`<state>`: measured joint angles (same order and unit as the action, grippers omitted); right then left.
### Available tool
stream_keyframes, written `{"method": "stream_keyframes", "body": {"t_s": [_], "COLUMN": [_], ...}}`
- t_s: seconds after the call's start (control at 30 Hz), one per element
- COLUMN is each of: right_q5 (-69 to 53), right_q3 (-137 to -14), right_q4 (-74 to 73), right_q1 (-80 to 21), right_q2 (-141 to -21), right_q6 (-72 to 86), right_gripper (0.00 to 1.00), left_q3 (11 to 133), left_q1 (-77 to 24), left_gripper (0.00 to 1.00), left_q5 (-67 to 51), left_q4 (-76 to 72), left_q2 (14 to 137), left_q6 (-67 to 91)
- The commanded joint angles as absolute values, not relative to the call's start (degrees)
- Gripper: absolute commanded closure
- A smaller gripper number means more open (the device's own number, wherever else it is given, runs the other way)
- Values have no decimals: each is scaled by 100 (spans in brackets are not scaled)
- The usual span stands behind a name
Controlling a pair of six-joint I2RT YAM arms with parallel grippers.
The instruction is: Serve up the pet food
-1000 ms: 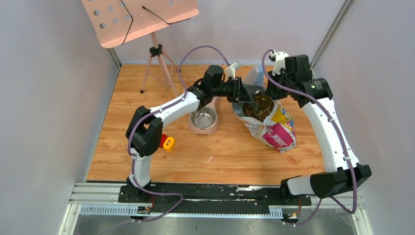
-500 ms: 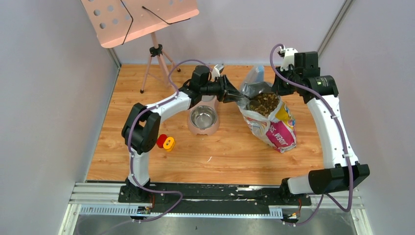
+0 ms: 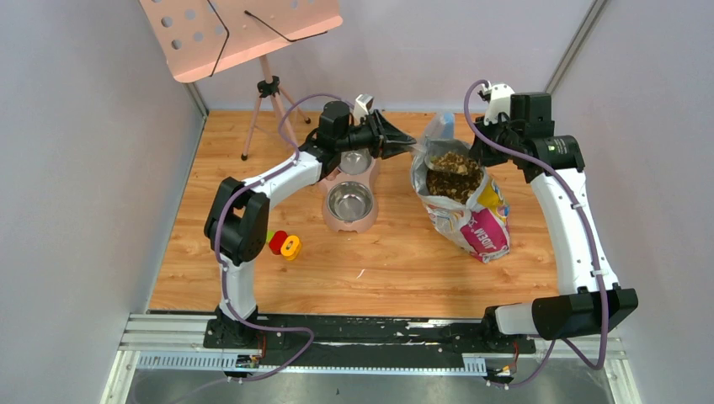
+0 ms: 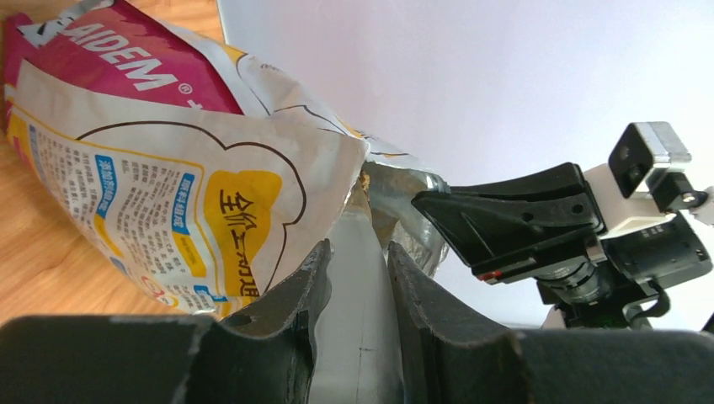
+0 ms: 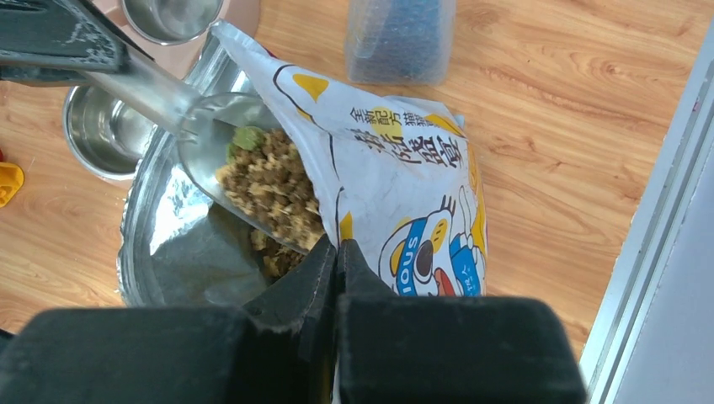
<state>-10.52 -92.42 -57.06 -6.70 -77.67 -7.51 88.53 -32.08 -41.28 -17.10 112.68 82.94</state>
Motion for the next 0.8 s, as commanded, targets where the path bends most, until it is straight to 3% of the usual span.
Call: {"method": "stream_keyframes", "body": {"t_s": [0.0,0.37,0.5,0.77], "right_q5": [-1056,-1108,-1116,-1259], "right_q3": [-9363,-9889,-10020,-10079], "right_q4": [-5363,-5285,-5235,-5229], "right_q1": [-587,-526,-421,-214], "right_q2": [-7581,-8007,-8190,-8213], "right_q6": [-873,-880,-823,-914], "right_gripper": [100,100,100,100], "left_q3": [8504,8595,9226,8673], "left_q1": [-3023,-2853,-3269,-2586], "left_gripper": [100,100,100,100], "left_q5": [-4054,-4090,-4249,-4493], "left_q4": [-2089,-2525,-2632,-2520], "left_q2": [10802,10851,11584,11006], "left_q6": [8494,8519,8605,8419]}}
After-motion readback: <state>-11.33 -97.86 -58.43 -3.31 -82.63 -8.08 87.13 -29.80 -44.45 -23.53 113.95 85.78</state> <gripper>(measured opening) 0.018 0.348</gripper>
